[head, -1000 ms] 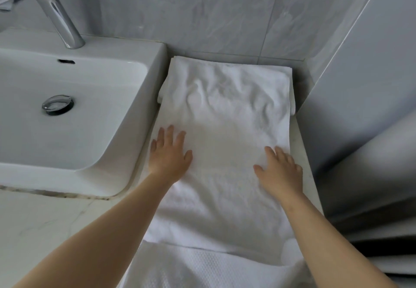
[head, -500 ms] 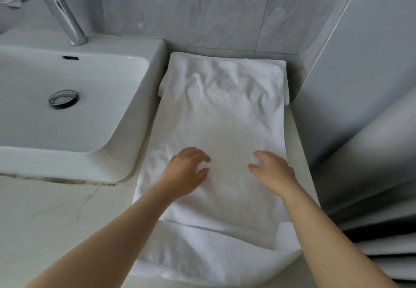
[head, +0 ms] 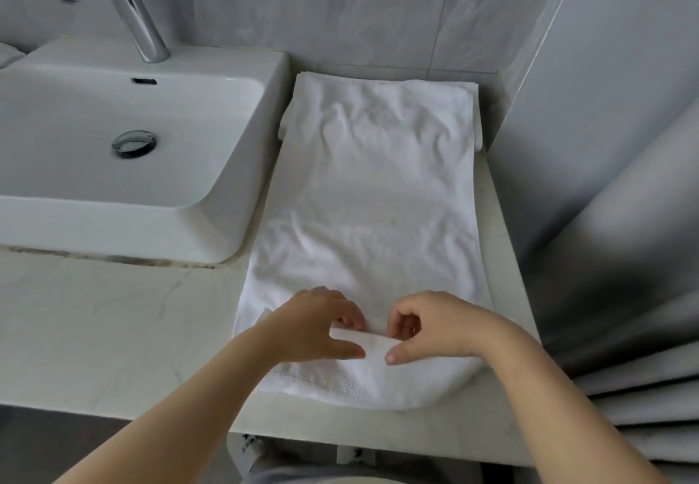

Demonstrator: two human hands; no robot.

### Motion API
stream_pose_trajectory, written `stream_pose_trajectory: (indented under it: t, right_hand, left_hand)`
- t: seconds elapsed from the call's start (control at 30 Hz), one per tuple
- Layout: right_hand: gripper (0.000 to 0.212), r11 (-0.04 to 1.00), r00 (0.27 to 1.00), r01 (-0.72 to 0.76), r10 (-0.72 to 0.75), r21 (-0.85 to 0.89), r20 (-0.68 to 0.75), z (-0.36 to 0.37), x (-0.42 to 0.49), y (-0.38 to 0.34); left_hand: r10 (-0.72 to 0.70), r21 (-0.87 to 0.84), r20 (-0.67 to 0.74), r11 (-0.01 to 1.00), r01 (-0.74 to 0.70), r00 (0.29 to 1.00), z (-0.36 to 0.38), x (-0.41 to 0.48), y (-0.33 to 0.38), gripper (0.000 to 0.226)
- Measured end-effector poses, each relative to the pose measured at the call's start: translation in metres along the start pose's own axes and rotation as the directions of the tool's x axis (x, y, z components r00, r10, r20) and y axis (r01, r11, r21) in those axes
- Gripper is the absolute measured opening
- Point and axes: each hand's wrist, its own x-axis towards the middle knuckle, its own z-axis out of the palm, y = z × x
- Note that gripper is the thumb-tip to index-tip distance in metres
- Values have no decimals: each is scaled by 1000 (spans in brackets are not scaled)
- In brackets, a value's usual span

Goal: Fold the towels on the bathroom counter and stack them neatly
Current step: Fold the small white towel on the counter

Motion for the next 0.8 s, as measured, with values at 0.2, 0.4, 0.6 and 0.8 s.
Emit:
stream_pose_trajectory:
  t: [0.2, 0.4, 0.6, 0.8]
  right_hand:
    - [28, 968, 991, -72, 95, -239, 89, -4, -11, 2]
    - [16, 975, 998, -58, 57, -216, -11, -30, -15, -10]
    - [22, 971, 914, -41, -59, -234, -402, -71, -6, -25]
    - [40, 902, 369, -179, -308, -392, -877, -44, 37, -7]
  left_hand:
    - [-24, 134, 57, 991, 16, 998, 6, -8, 1, 38]
    - [-114, 11, 99, 993, 114, 989, -35, -13, 4, 25]
    - [-145, 105, -181, 981, 166, 973, -100, 3, 8, 28]
    - [-180, 207, -661, 889, 408, 728, -78, 38, 2, 51]
